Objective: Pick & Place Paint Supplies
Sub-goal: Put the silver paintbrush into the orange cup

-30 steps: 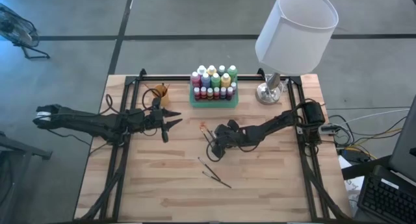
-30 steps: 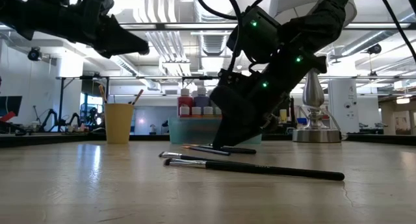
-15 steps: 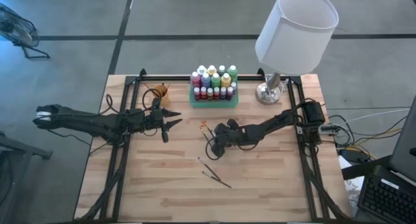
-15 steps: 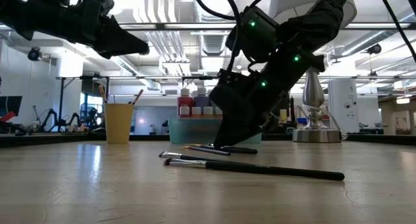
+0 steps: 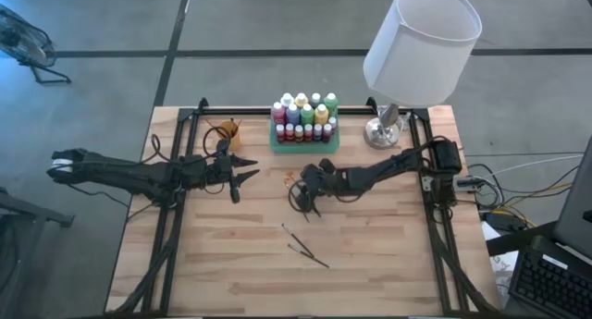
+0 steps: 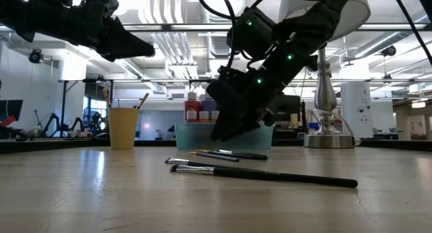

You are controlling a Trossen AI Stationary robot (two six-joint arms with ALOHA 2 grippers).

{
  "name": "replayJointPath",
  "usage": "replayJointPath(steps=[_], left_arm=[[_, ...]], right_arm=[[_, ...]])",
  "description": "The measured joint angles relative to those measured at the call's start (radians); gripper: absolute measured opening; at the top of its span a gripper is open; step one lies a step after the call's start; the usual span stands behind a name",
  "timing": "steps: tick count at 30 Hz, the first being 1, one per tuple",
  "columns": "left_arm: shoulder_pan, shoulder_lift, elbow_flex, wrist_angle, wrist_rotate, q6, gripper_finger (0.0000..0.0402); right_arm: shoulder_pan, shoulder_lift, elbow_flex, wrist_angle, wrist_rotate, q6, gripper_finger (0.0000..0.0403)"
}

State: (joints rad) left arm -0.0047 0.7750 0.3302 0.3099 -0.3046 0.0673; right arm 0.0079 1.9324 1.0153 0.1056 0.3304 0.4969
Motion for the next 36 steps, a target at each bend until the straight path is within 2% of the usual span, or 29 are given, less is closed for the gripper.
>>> replayJointPath(steps=[5,20,36], left_arm=[[0.0,0.0,0.0,-0.003,0.0,0.0,0.0122],[0.0,0.0,0.0,-0.006,0.0,0.0,0.0122],[0.0,0.0,0.0,-0.006,0.0,0.0,0.0122]], right_arm=[[-0.012,0.0,0.0,0.001,-0.023,-0.005,0.0164],[-0.013,0.003,0.001,0.006,-0.025,-0.007,0.0119],[-0.018,0.003,-0.005,0.033,-0.044,-0.002,0.0146]])
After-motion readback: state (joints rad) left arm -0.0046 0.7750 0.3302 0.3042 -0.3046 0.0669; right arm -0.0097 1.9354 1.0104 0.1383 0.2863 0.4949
